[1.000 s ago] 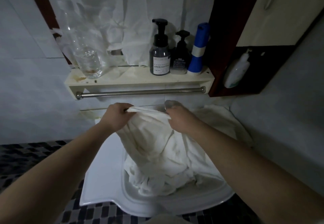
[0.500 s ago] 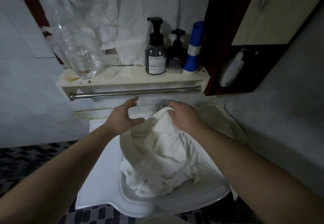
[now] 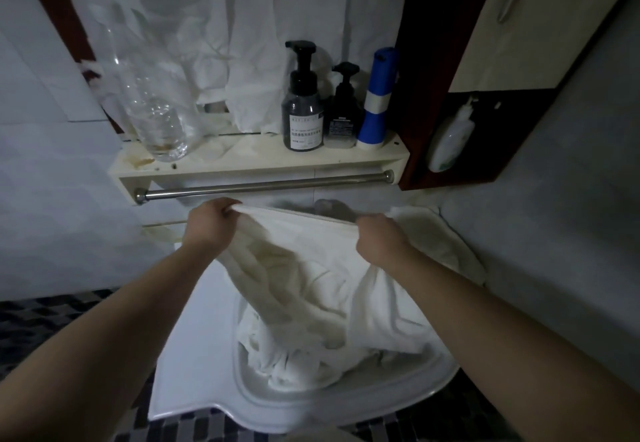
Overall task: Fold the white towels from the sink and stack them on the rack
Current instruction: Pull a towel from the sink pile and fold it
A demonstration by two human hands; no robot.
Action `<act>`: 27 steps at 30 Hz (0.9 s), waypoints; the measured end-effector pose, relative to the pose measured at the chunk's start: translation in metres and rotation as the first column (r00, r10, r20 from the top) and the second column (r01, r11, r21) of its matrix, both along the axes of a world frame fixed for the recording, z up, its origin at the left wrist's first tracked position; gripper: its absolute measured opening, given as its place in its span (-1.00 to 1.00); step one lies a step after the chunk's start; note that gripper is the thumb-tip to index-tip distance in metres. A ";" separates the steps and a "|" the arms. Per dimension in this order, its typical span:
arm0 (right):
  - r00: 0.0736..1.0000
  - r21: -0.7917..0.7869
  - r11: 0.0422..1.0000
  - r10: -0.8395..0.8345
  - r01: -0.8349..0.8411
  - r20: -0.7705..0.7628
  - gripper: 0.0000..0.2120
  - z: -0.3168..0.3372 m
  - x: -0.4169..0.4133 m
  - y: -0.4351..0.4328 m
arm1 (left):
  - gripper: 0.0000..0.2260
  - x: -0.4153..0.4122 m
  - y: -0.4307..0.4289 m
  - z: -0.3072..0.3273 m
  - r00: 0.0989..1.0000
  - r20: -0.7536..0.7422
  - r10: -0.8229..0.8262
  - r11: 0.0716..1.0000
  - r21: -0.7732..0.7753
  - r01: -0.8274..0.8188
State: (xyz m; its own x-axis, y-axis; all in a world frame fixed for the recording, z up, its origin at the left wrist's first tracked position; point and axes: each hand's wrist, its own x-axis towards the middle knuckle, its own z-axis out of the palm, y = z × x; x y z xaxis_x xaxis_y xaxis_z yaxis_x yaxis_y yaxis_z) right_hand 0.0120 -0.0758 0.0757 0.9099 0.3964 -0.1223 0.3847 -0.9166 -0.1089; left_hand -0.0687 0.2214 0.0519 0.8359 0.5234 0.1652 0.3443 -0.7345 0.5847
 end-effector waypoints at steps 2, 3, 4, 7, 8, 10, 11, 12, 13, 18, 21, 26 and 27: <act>0.998 0.005 0.998 -0.059 0.059 -0.006 -0.75 -0.003 0.006 -0.013 | -0.76 -0.008 0.019 -0.010 0.989 -0.053 0.139 0.989 -0.045 -0.142; 0.996 0.019 0.996 -0.082 0.082 -0.017 -0.74 -0.003 0.008 -0.017 | -0.75 -0.013 0.025 -0.015 0.980 -0.071 0.184 0.979 -0.073 -0.189; 0.995 0.040 0.994 -0.098 0.099 -0.037 -0.74 -0.003 0.009 -0.019 | -0.74 -0.016 0.028 -0.018 0.975 -0.080 0.209 0.971 -0.097 -0.216; 0.989 0.152 0.982 -0.090 0.108 -0.120 -0.72 -0.002 0.006 -0.011 | -0.67 -0.021 0.014 -0.016 0.988 -0.066 0.141 0.971 -0.187 -0.151; 0.988 0.197 0.976 -0.070 0.097 -0.140 -0.70 0.000 0.003 -0.006 | -0.62 -0.021 0.002 -0.012 0.996 -0.056 0.068 0.981 -0.178 -0.076; 0.988 0.288 0.957 0.003 0.042 -0.155 -0.69 0.004 -0.003 0.008 | -0.58 -0.020 -0.027 0.000 0.994 -0.007 -0.106 0.986 -0.127 0.105; 0.988 0.339 0.941 0.049 0.004 -0.148 -0.69 0.007 -0.006 0.017 | -0.56 -0.020 -0.043 0.007 0.978 0.014 -0.208 0.971 -0.119 0.208; 0.987 0.385 0.922 0.092 -0.035 -0.130 -0.71 0.012 -0.011 0.025 | -0.51 -0.020 -0.058 0.013 0.950 0.016 -0.312 0.943 -0.116 0.311; 0.986 0.423 0.904 0.124 -0.066 -0.110 -0.72 0.018 -0.015 0.034 | -0.46 -0.019 -0.070 0.018 0.916 -0.006 -0.402 0.910 -0.109 0.399; 0.980 0.521 0.850 0.163 -0.080 -0.115 -0.73 0.037 -0.025 0.050 | -0.85 -0.007 -0.083 0.016 0.913 -0.034 -0.407 0.913 -0.025 0.407; 0.981 0.425 0.897 0.174 -0.119 -0.092 -0.66 0.035 -0.020 0.042 | -0.81 -0.003 -0.066 0.015 0.954 -0.039 -0.296 0.954 0.038 0.297; 0.986 0.326 0.943 0.117 -0.073 -0.119 -0.68 0.018 -0.014 0.027 | -0.81 -0.008 -0.041 0.011 0.974 -0.078 -0.212 0.974 0.065 0.218; 0.984 0.299 0.952 0.105 -0.058 -0.143 -0.72 0.014 -0.014 0.026 | -0.81 -0.009 -0.037 0.009 0.978 -0.087 -0.192 0.978 0.063 0.198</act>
State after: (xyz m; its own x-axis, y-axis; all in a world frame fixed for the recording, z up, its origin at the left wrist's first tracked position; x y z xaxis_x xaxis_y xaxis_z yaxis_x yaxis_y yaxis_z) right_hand -0.0021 -0.0502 0.0901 0.8521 0.5079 -0.1265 0.4136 -0.8015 -0.4319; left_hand -0.0777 0.1844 0.0612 0.9328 0.3381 0.1251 0.2335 -0.8309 0.5051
